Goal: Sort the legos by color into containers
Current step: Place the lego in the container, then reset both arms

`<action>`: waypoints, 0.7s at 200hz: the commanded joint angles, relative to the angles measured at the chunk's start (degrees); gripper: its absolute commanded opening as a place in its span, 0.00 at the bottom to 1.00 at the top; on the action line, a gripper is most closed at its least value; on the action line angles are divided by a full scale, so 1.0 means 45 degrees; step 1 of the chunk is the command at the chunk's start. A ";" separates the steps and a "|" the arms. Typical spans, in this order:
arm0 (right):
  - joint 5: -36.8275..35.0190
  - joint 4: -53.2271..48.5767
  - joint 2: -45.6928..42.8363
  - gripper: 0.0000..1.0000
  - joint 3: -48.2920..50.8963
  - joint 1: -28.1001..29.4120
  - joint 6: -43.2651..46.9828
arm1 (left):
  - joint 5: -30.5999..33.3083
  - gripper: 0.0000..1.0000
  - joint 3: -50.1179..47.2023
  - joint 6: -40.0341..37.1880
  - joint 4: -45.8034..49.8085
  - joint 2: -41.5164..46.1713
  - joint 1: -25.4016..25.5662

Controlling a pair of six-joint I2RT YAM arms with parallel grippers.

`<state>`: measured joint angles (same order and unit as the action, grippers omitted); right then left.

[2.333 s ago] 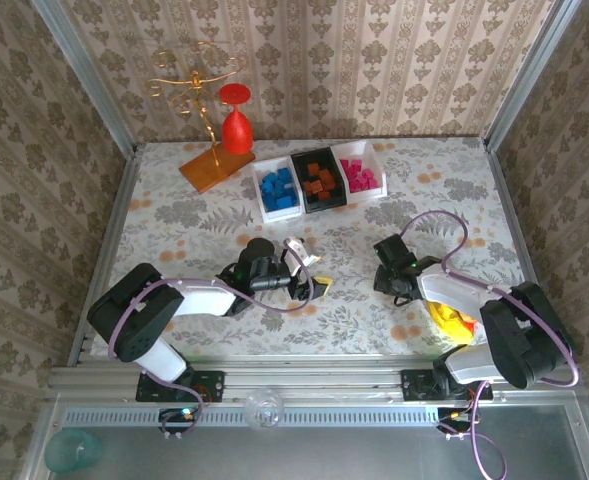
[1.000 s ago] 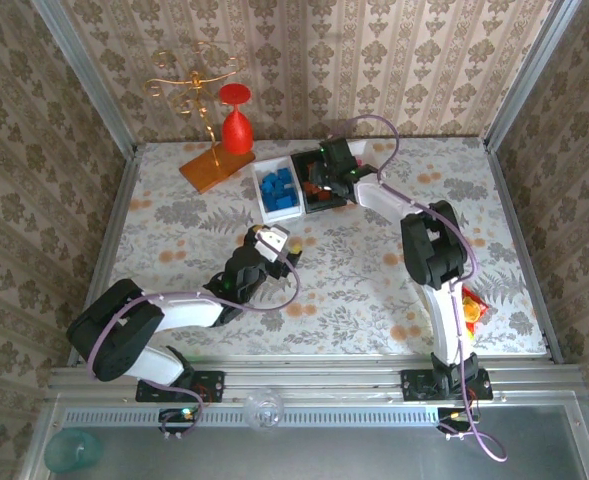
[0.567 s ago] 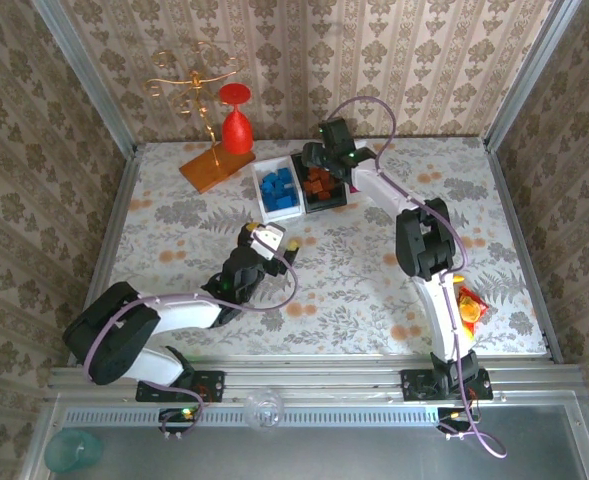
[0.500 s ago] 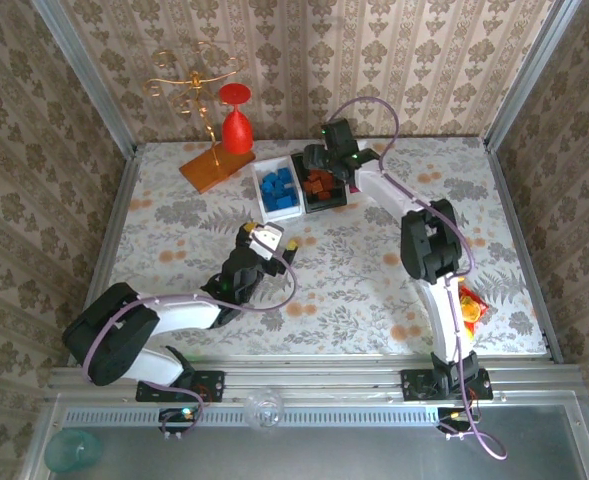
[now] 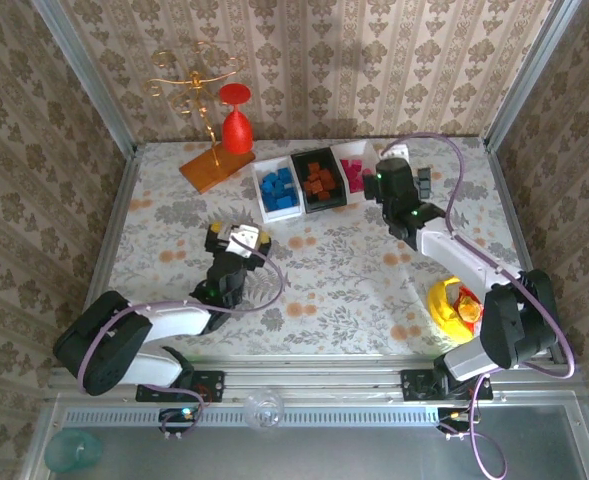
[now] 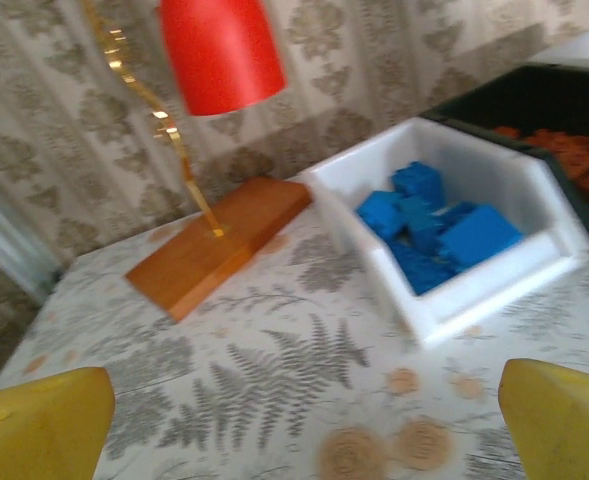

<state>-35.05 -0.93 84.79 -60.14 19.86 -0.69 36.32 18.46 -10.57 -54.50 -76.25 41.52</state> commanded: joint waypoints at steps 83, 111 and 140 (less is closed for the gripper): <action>0.1252 0.5539 -0.0795 1.00 0.5001 -0.2830 0.0414 | -0.2932 1.00 0.0252 0.2596 0.3694 0.1789 -0.7181; 0.2533 0.5866 -0.1052 1.00 0.5511 -0.2812 0.0820 | -0.3905 1.00 0.0678 0.1902 0.2644 -0.0223 -0.7671; 0.2557 0.5161 -0.1644 1.00 0.5717 -0.2828 0.0614 | -0.4728 1.00 0.1257 0.1226 0.1980 -0.1586 -0.7930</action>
<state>-25.98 21.85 79.77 -35.73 7.11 1.78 21.21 20.86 -2.35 -41.06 -80.18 7.03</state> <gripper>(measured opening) 0.999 0.999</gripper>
